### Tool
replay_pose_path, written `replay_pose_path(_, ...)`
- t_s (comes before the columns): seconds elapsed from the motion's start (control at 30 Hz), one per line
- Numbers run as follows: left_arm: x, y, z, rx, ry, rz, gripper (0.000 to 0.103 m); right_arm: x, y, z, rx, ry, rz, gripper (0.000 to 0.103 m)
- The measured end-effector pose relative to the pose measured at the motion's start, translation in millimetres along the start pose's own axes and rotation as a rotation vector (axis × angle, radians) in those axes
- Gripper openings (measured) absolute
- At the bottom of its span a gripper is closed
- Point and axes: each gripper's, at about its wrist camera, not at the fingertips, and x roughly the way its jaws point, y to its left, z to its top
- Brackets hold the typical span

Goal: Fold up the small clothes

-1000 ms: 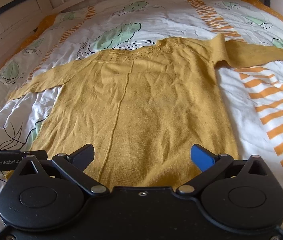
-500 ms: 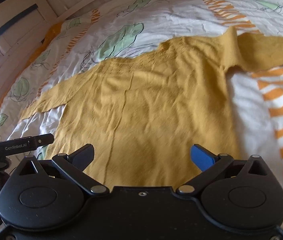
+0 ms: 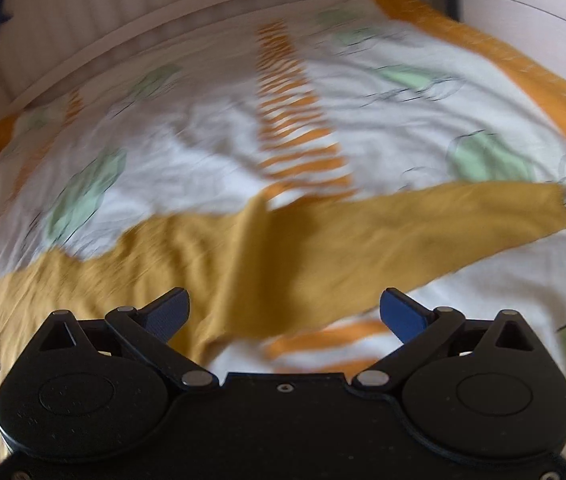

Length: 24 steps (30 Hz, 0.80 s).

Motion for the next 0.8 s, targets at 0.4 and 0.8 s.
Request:
replay_pose_path(0.4, 55.7, -34.1, 11.4, 0.035, 0.039, -0.005, 0.08, 41.4, -143.8, 54.3, 0.191, -0.045, -0.306, 0.089)
replay_pose_path(0.8, 66.0, -29.0, 0.8, 0.01, -0.021, -0.012, 0.103, 82.7, -202.0, 51.5, 0.32, 0.049, -0.386, 0.088)
